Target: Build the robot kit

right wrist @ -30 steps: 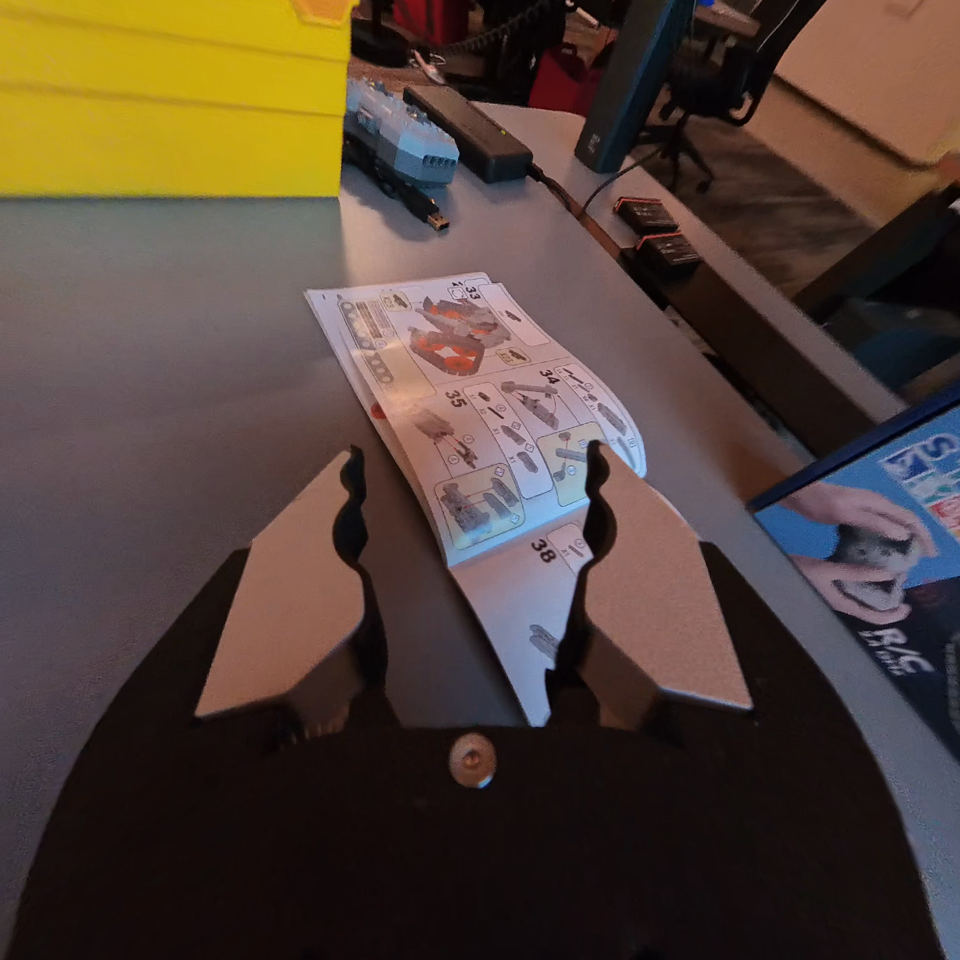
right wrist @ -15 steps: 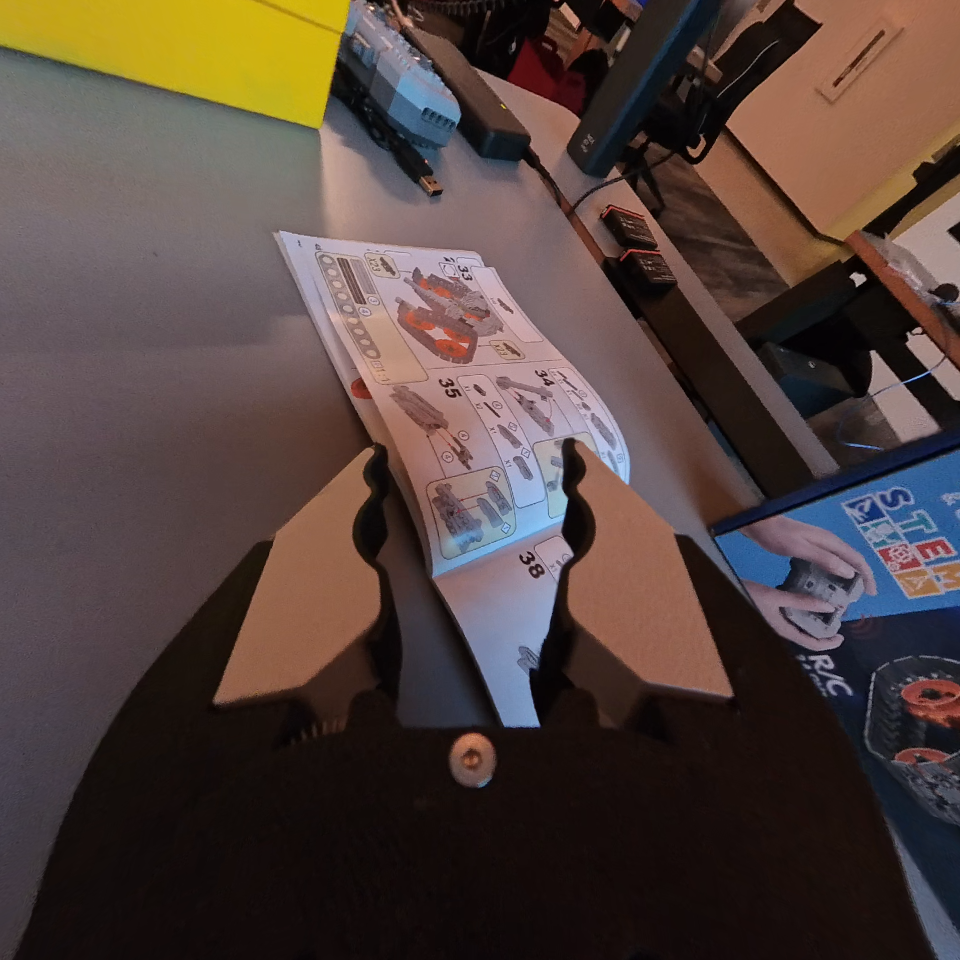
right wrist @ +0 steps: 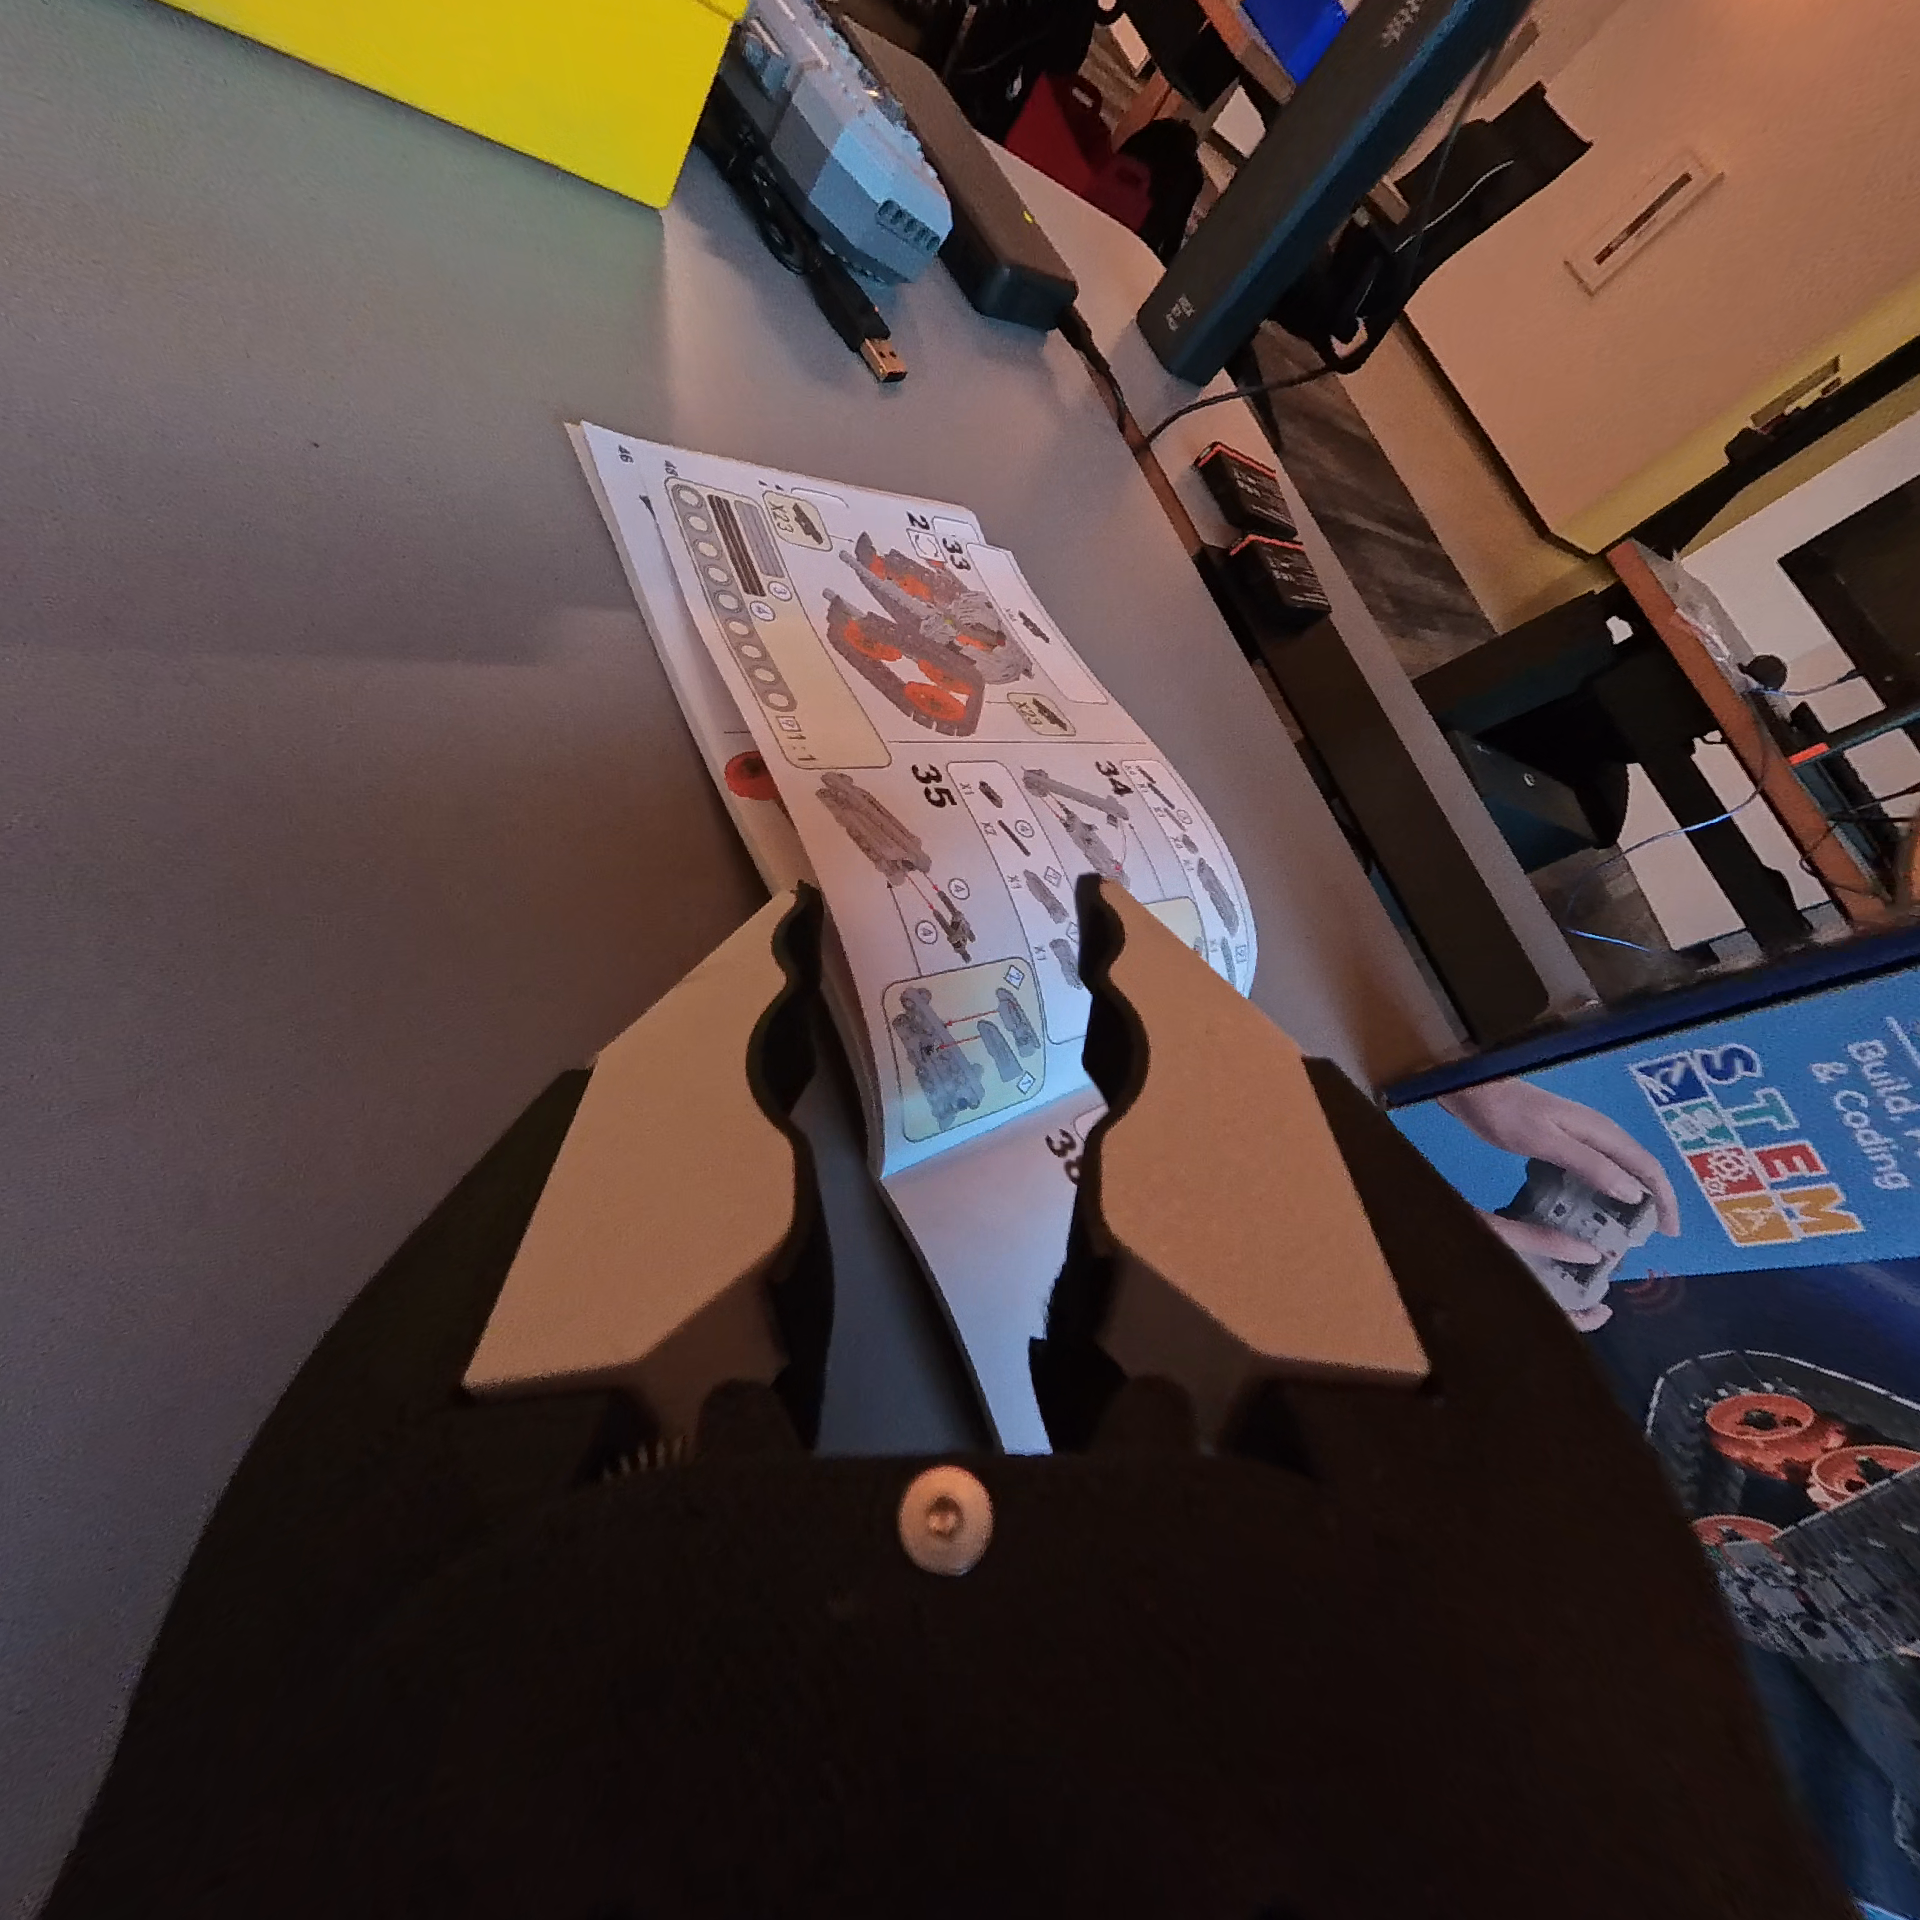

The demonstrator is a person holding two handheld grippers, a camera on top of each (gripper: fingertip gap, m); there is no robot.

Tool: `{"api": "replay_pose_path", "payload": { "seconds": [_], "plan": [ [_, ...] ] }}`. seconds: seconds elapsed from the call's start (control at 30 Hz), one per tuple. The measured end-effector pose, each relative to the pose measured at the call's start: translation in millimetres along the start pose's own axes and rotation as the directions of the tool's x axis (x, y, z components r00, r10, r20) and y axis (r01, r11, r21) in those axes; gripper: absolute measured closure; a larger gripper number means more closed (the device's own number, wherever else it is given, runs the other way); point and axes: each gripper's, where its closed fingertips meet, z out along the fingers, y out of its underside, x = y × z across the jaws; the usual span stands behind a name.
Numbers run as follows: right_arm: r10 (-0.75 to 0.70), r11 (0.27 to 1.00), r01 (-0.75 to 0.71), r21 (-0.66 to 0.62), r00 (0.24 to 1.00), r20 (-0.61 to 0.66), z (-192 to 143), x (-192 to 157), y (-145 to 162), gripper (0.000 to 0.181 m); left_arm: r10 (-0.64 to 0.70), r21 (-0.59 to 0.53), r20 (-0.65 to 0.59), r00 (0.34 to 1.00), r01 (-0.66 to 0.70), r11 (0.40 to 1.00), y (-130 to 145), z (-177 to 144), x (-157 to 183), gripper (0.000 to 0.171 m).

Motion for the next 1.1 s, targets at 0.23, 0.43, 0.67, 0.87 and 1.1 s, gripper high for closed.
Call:
{"api": "replay_pose_path", "payload": {
  "seconds": [0.23, 0.43, 0.67, 0.87, 1.1],
  "plan": [
    [-0.049, 0.999, 0.049, -0.007, 0.999, -0.009, 2.2, -3.5, -2.5, 0.136, 0.001, -0.002, -0.002, 1.0, -0.001, 1.0, 0.1, 0.2, 1.1, 0.142],
    [-0.08, 0.997, 0.08, -0.013, 0.997, -0.011, 4.4, -6.5, -3.4, 0.14, -0.001, -0.001, -0.005, 1.0, 0.001, 1.0, 0.0, 0.3, 1.3, 0.142],
    [-0.097, 0.995, 0.097, -0.018, 0.995, -0.013, 5.2, -8.1, -3.8, 0.144, 0.002, -0.005, -0.006, 1.0, -0.002, 1.0, 0.5, 0.5, 2.6, 0.142],
    [-0.105, 0.994, 0.105, -0.017, 0.994, -0.011, 5.0, -9.2, -4.0, 0.148, 0.001, -0.006, -0.008, 1.0, -0.001, 1.0, 0.7, 0.8, 2.6, 0.142],
    [-0.115, 0.993, 0.115, -0.014, 0.993, -0.009, 4.6, -10.4, -4.8, 0.153, 0.002, -0.01, -0.009, 1.0, -0.002, 1.0, 1.2, 1.4, 3.0, 0.142]
  ]
}}
